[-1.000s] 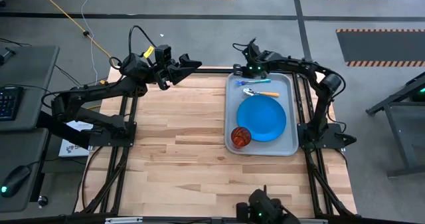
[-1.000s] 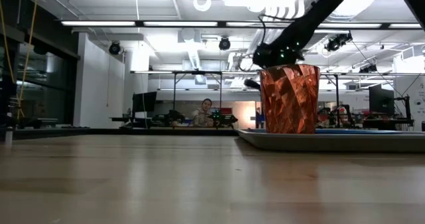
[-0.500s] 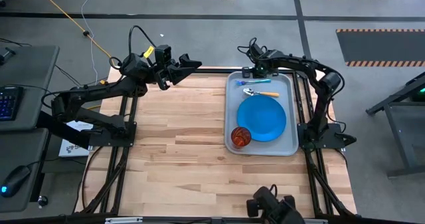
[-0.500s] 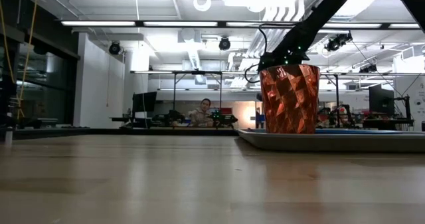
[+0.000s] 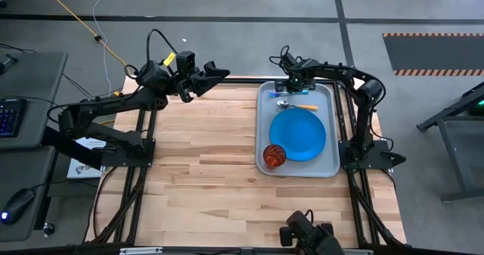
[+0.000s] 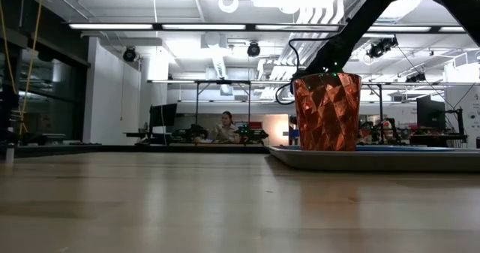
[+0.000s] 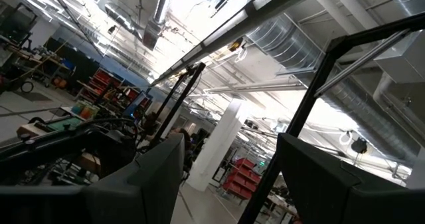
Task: Pick and place plate/cup/fork/spoon on tray
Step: Put the blue fork to the right of the yellow spoon on the gray serving tray
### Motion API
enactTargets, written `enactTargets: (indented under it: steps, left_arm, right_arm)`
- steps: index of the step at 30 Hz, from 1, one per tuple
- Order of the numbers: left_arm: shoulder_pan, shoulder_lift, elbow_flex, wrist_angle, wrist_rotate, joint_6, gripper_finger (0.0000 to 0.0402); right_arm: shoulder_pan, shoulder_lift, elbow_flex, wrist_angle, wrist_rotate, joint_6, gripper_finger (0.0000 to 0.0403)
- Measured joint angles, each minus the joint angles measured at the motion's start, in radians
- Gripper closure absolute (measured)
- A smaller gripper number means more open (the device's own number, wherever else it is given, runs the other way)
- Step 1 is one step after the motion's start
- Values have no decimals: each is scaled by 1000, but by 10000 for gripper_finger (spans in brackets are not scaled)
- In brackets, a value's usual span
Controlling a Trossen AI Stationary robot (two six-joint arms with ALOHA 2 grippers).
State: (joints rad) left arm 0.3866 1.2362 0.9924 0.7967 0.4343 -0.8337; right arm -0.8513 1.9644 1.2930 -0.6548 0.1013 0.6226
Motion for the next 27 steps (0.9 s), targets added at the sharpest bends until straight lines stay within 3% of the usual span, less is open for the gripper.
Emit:
enactTargets:
  steps: [27]
  left_arm:
    - [0,0,0,0,0,27,172]
  right_arm:
    - [-8,-28,0,-238,79,-130,403]
